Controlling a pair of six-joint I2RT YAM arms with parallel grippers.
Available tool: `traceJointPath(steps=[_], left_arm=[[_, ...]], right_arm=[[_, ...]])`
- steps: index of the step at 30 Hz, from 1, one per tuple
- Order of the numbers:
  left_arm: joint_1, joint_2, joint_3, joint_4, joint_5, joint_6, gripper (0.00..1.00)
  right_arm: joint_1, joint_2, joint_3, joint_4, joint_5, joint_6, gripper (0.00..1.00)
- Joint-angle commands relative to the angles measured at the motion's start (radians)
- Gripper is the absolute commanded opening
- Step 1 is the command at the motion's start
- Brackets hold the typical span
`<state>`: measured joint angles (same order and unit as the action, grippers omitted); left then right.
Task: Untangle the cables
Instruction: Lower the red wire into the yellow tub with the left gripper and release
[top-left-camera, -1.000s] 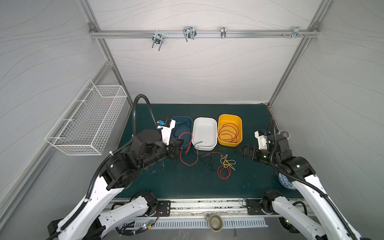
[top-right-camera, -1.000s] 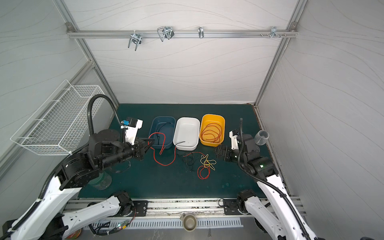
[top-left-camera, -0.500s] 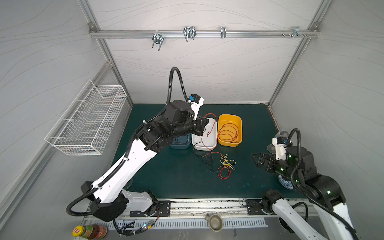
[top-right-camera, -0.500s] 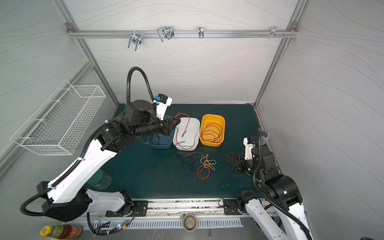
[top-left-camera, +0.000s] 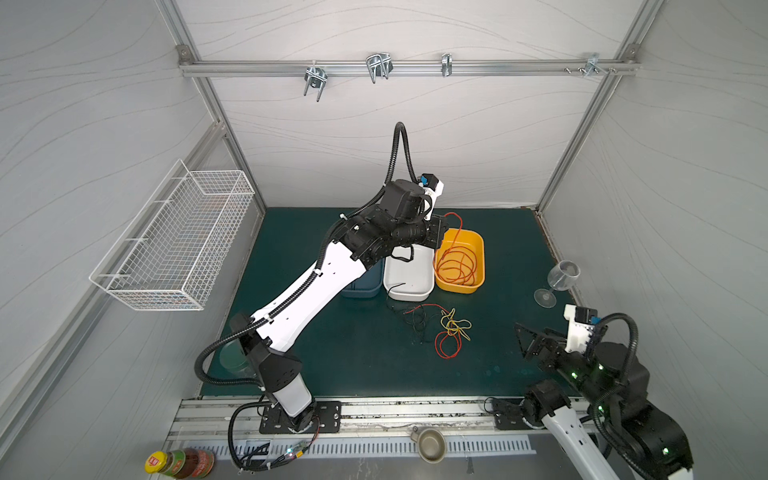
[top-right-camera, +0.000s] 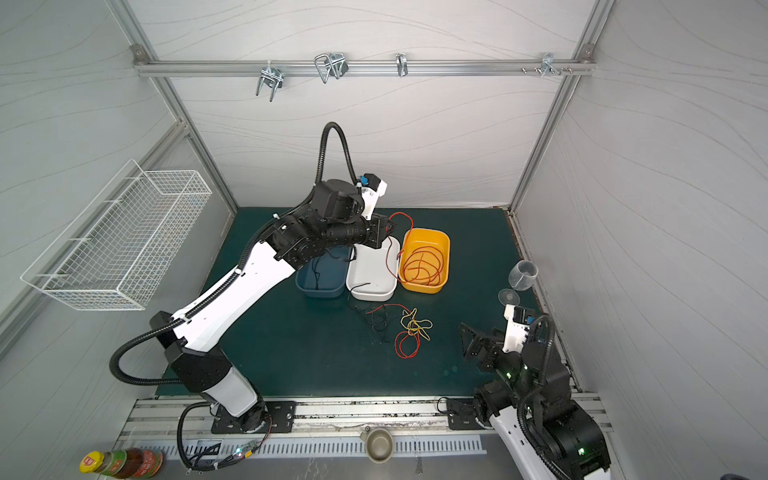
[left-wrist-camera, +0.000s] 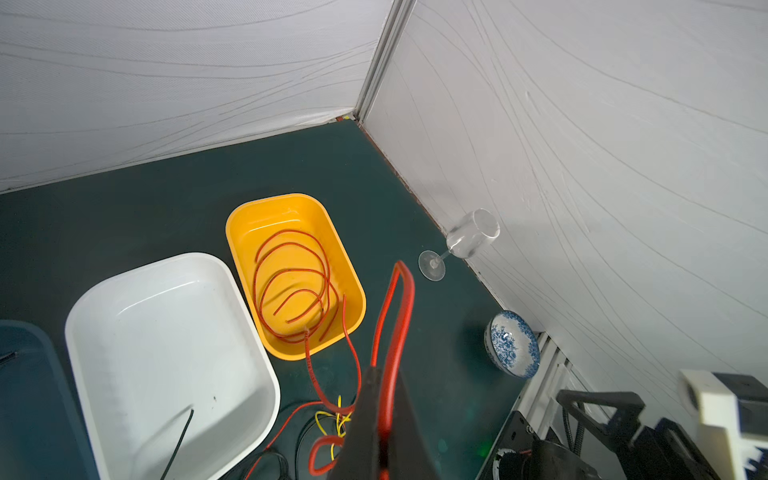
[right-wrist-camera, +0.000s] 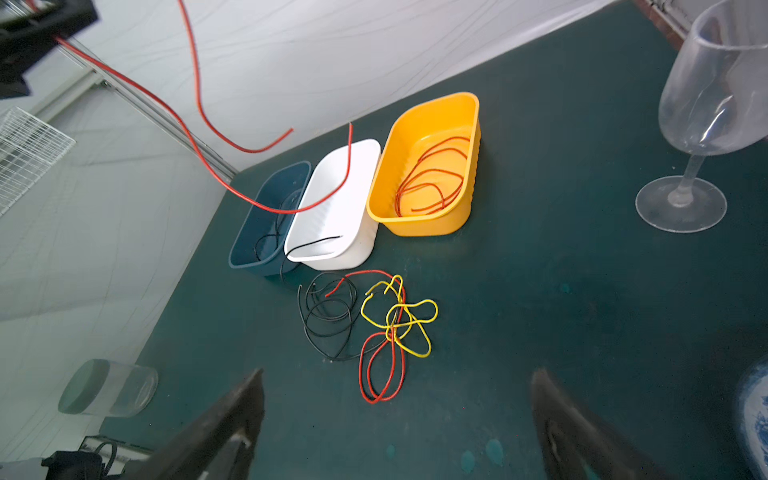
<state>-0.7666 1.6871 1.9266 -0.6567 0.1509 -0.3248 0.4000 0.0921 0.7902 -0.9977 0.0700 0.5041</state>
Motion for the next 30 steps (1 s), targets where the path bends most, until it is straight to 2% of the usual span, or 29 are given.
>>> traceJointPath(steps=[1,9,20,30], left_arm=[[0.004,0.069,0.081,0.057,-0.001,0.018,0.0],[0.004,0.273,0.221,0.054,-0.004,0.004,0.0],[0.004,0.569,0.467,-0.033,-0.073,0.036,0.0],[0.003,0.743,0.519,-0.014,-0.074,0.0,0.0]], right_arm=[[-0.001,-0.042,-0.013,0.042,0.034,-0.004,0.99],[-0.029,-0.048,-0.019,0.043,0.009,-0.021,0.99],[-0.029,-0.068,-0.021,0.044,0.017,-0.028,0.99],[-0.03,-0.069,-0.023,0.048,0.017,-0.033,0.99]])
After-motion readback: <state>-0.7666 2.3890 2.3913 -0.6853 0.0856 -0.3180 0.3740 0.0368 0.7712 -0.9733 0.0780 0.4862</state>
